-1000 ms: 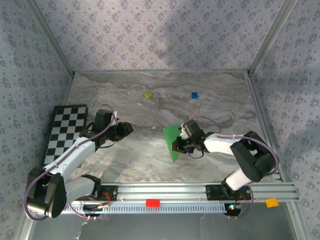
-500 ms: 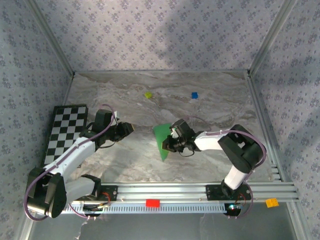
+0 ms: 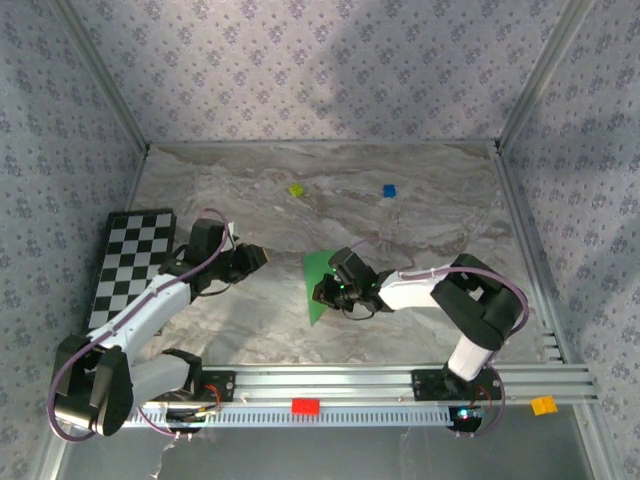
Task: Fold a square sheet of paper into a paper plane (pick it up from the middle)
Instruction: Move the paper to the center of the table, then fold the wing for the fifth time at the center of the table.
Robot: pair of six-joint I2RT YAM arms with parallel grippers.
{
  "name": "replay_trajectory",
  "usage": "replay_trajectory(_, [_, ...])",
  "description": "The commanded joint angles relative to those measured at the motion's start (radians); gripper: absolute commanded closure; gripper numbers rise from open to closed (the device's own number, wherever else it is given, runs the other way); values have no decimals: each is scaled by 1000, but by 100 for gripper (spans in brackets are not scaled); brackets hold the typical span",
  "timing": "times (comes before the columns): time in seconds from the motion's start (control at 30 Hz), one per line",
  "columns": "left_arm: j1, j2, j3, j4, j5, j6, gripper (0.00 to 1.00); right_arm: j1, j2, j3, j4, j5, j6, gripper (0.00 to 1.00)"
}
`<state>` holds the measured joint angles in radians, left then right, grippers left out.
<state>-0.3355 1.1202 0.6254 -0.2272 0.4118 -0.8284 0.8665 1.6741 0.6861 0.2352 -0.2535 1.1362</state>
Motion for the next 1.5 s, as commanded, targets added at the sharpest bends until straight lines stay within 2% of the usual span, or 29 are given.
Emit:
replay_trajectory(0.0, [4, -10, -6, 29, 24, -10, 73, -6, -71, 16, -96, 76, -1, 87])
replay_trajectory(0.3, [-26, 37, 8, 65, 43, -21, 73, -91, -209, -51, -189, 106, -76, 85])
replay_trajectory(0.8, [-208, 263, 151, 124, 38, -46, 79, -208, -302, -138, -188, 88, -110, 84])
replay_trajectory(1.17, [-324, 490, 272, 167, 60, -63, 84, -233, -344, -166, -155, 69, -128, 85])
replay_trajectory(1.47, [-341, 606, 264, 177, 32, -77, 91, -236, -365, -185, -132, 55, -143, 84])
